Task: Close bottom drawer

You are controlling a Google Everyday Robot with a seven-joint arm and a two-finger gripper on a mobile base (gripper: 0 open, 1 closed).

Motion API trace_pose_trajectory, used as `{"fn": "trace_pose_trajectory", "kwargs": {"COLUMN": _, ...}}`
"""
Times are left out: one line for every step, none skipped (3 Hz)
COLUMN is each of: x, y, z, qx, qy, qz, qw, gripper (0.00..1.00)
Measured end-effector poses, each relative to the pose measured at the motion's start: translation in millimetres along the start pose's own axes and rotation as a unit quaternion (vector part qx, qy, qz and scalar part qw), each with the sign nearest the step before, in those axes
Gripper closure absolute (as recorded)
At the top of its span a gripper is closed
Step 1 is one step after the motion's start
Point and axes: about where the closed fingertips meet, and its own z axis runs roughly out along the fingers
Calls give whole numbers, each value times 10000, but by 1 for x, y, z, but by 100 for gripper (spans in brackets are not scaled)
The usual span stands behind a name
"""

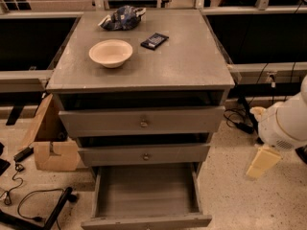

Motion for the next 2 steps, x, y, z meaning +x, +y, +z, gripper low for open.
{"fn": "trace_pose_trajectory", "kwargs": {"x": 32, "y": 3, "z": 52, "qx": 229, "qy": 0, "qz": 269, "qw": 9994, "gripper": 0}}
{"fn": "trace_pose_trajectory", "kwargs": {"x": 44, "y": 2, "z": 84, "qx": 330, "qy": -58, "qz": 570, "qw": 9978, "gripper": 0}}
